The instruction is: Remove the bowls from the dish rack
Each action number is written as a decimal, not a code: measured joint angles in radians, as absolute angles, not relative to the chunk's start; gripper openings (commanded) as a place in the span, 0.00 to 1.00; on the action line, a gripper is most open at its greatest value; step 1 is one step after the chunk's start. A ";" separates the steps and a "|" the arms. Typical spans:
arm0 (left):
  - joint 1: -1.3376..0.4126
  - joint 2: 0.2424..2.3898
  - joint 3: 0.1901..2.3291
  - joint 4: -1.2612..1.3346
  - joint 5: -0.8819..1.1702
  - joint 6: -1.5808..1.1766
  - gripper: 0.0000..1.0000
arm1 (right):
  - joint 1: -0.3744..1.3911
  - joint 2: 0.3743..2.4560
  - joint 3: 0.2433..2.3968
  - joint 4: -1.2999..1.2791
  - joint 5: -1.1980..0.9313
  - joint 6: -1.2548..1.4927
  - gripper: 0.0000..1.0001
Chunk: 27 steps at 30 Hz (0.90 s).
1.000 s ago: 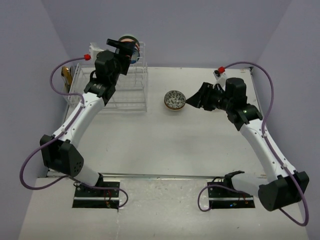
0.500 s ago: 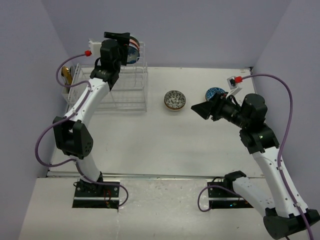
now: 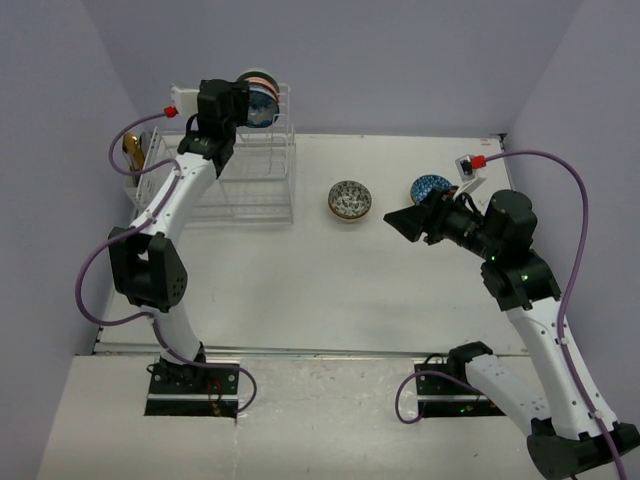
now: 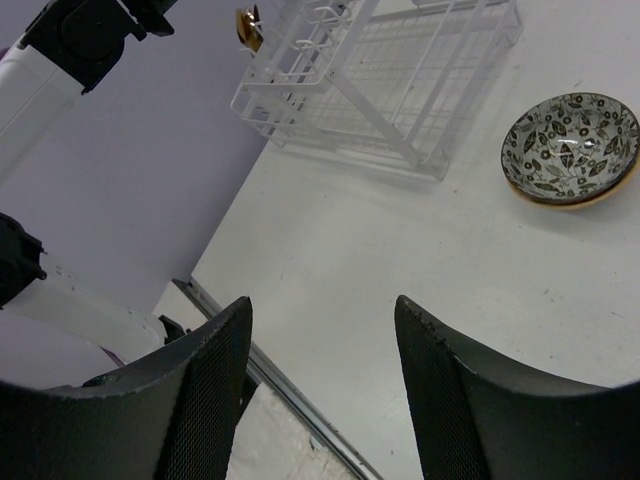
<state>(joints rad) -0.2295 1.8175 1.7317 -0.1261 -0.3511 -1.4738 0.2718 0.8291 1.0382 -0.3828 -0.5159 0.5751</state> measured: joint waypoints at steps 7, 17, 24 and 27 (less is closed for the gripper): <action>-0.229 1.835 1.732 -0.120 -0.350 -1.476 0.34 | 0.272 0.823 1.038 -0.389 -0.516 0.563 0.60; -0.230 1.850 1.732 -0.073 -0.326 -1.505 0.09 | 0.272 0.811 1.031 -0.392 -0.516 0.547 0.60; -0.244 1.851 1.731 -0.067 -0.293 -1.527 0.00 | 0.271 0.810 1.025 -0.397 -0.516 0.538 0.60; -0.244 1.851 1.723 -0.052 -0.292 -1.527 0.00 | 0.271 0.810 1.025 -0.397 -0.516 0.538 0.60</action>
<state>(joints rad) -0.2443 1.8511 1.7226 -0.0521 -0.2924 -1.5272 0.2714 0.8101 1.0252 -0.3973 -0.5159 0.5377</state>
